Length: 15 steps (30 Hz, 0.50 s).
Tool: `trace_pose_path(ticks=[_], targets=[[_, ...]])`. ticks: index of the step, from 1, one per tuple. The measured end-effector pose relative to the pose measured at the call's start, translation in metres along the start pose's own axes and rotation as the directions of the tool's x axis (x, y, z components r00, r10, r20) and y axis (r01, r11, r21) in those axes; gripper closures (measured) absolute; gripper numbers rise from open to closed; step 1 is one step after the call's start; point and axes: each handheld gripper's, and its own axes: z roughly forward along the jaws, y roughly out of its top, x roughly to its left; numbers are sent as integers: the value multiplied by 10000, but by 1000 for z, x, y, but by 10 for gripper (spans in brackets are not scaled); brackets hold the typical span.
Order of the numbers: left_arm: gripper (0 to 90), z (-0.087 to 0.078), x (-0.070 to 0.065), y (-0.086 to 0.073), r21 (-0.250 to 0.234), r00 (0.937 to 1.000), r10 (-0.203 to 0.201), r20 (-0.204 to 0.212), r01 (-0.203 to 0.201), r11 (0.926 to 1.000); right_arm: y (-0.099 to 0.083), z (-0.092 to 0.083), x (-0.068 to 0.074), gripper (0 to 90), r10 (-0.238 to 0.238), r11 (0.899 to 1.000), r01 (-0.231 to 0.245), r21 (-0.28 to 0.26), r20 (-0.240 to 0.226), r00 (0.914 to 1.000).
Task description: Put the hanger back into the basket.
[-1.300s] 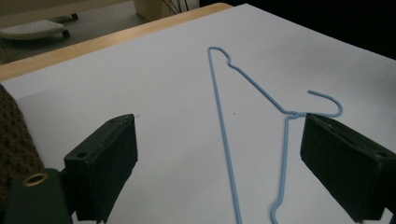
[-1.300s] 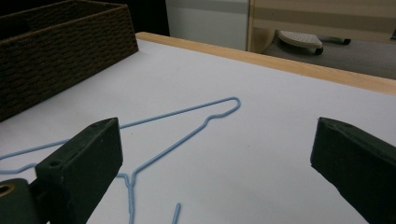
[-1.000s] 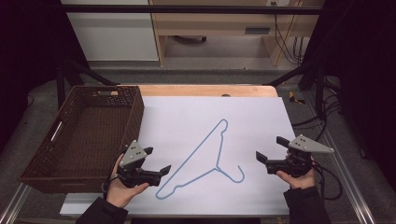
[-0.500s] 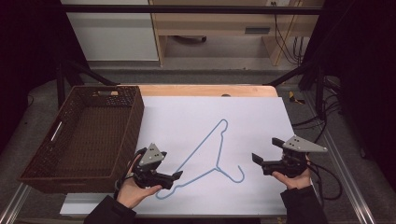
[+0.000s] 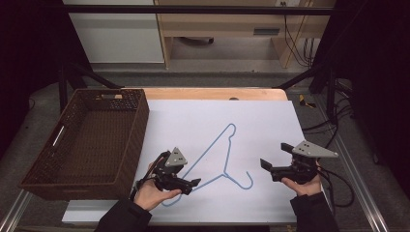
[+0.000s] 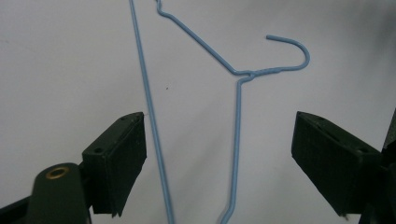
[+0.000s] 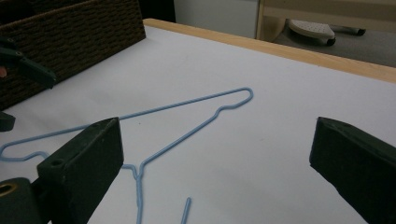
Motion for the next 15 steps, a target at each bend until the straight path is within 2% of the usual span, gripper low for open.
trace_pose_path(ticks=[7, 9, 15], targets=[[216, 17, -3, 4, 596, 9996, 250, 146, -258, 9979, -1, 2, 0, 33, -52, 10000, 53, 85, -19, 10000], [220, 20, -4, 4, 588, 9996, 234, 173, -244, 9980, -1, 2, 0, 33, -41, 9999, 41, 92, -30, 10000], [244, 37, -10, 6, 1081, 9985, 438, 331, -471, 9930, -1, 3, 1, 35, -54, 9998, 55, 171, -39, 10000]])
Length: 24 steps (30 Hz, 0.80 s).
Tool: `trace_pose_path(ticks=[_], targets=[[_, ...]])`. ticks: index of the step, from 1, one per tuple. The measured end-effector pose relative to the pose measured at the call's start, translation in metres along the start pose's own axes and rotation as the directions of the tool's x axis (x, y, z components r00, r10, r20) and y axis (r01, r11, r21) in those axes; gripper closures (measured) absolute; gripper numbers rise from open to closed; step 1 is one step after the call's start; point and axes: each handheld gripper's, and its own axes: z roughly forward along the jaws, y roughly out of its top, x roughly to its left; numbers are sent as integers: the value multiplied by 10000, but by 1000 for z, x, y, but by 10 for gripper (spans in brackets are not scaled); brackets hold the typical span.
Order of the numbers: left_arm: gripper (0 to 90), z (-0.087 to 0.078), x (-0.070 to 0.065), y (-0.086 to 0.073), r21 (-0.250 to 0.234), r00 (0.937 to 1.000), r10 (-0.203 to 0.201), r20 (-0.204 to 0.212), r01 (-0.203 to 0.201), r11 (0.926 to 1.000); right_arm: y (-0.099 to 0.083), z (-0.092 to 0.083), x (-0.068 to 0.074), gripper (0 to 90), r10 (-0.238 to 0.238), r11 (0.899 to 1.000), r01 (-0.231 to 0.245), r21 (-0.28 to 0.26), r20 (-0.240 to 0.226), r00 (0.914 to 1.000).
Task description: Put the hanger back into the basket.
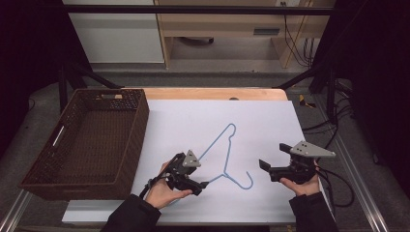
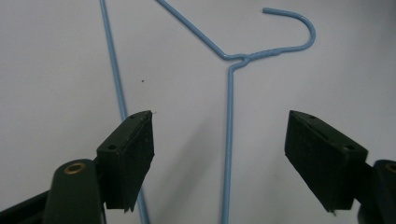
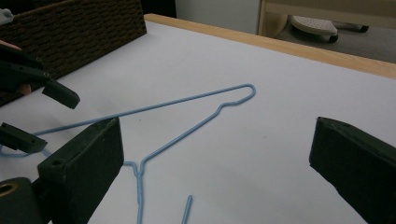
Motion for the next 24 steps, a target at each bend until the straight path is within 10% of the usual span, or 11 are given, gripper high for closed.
trace_pose_path(ticks=[24], targets=[[588, 37, -11, 1, 1090, 9987, 506, 9, -504, 9928, -1, 3, 2, 38, -69, 9999, 69, 133, 11, 10000]])
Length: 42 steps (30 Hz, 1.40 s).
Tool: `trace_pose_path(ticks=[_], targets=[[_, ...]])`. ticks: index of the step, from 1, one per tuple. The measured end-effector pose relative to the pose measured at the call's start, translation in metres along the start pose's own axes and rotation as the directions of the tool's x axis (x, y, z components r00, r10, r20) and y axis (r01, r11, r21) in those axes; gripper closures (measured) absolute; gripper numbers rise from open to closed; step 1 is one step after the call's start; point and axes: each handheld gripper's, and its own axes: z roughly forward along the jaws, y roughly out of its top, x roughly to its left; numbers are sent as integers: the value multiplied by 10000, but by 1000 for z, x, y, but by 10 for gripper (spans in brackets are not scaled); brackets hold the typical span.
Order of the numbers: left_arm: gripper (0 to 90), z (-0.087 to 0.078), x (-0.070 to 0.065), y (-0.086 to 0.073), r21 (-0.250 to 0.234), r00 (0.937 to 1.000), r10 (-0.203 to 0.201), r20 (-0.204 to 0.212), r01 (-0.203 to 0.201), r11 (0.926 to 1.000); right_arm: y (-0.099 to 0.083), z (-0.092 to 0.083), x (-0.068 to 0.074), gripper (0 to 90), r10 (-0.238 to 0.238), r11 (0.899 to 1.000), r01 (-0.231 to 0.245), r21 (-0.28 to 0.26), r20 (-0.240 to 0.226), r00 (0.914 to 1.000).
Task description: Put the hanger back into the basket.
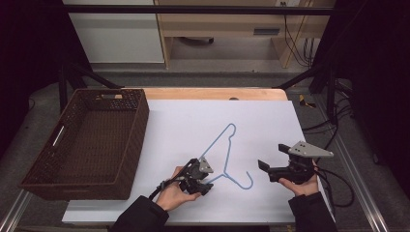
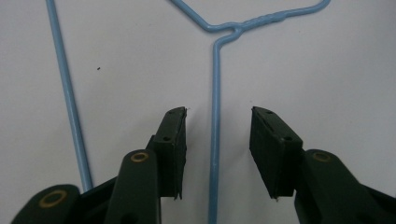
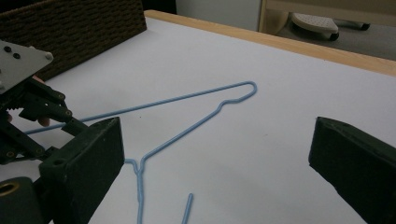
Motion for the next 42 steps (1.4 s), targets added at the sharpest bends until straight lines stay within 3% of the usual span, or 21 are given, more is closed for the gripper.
trace_pose_path(ticks=[9, 18, 21, 36, 42], targets=[[659, 5, -1, -1, 86, 9999, 113, -26, -113, 9999, 0, 0, 0, 37, 21, 10000, -21, 35, -15, 10000], [772, 5, -1, 0, 241, 9999, -144, 15, 144, 9996, 0, 1, 0, 36, 45, 10000, -44, 49, -27, 10000], [795, 5, -4, 4, 503, 9999, -63, -134, 70, 9987, 0, 0, 0, 36, 69, 10000, -69, 20, -36, 10000], [866, 6, -11, 6, 705, 9986, 186, -497, -151, 9974, -1, 2, 0, 36, 31, 9999, -30, 104, -95, 9999], [869, 6, -12, 5, 517, 9986, 123, -521, -96, 9986, -1, 3, 1, 36, 46, 9999, -44, 158, -104, 9999]])
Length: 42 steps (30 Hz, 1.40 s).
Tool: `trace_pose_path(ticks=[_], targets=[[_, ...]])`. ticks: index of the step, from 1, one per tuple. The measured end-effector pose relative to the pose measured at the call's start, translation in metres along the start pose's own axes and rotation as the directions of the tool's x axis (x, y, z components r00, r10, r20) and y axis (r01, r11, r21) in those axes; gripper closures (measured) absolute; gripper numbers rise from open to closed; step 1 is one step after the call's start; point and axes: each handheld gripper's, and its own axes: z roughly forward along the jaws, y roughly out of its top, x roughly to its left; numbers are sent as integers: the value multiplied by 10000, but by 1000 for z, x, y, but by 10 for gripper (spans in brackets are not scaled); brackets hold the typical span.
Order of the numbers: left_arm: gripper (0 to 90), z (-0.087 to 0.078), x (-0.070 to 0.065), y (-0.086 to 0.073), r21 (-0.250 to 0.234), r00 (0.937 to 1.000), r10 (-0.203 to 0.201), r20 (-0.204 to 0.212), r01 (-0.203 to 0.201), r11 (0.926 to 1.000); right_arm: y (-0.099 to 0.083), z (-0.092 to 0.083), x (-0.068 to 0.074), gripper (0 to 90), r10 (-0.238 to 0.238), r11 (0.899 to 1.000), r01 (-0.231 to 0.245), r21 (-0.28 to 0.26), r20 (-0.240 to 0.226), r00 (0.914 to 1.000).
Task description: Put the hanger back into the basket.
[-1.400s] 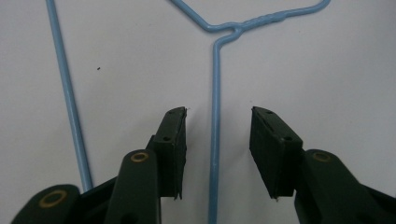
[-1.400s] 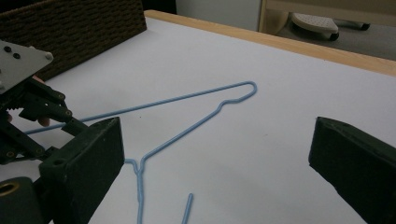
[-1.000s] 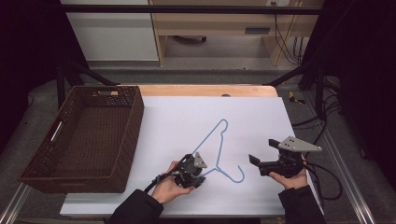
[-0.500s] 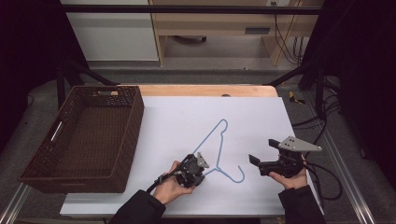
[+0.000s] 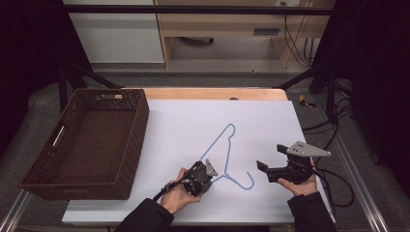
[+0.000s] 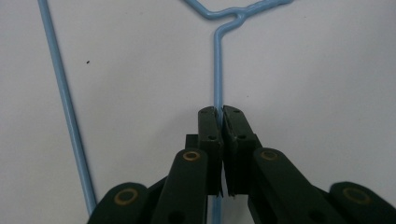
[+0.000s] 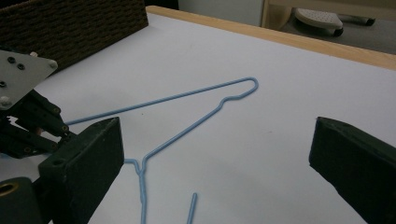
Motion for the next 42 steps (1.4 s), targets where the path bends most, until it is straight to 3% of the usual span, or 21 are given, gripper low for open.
trace_pose_path(ticks=[10, 21, 22, 23, 29, 42], targets=[[871, -4, 0, -2, -284, 9999, 54, -109, -57, 9996, 0, 0, 1, 41, -15, 10000, 15, -43, -43, 10000], [872, -24, 7, -3, -959, 9992, -371, -144, 355, 9948, -2, 2, 2, 48, -37, 9999, 39, 115, -144, 9999], [872, -24, 7, -3, -1188, 9984, -542, -158, 519, 9916, -2, 2, 2, 48, -86, 9999, 89, 117, -184, 9998], [872, -26, 8, -3, -1074, 9987, -476, -156, 456, 9932, -2, 3, 2, 49, -51, 9999, 53, 118, -200, 9998], [872, -34, 15, -4, -1523, 9959, -888, -154, 855, 9846, -5, 6, 6, 51, -26, 9997, 35, 222, -411, 9992], [872, -57, 28, -7, -2142, 9905, -1336, -323, 1237, 9689, -15, 25, 20, 56, -119, 9966, 202, 799, -1021, 9947]])
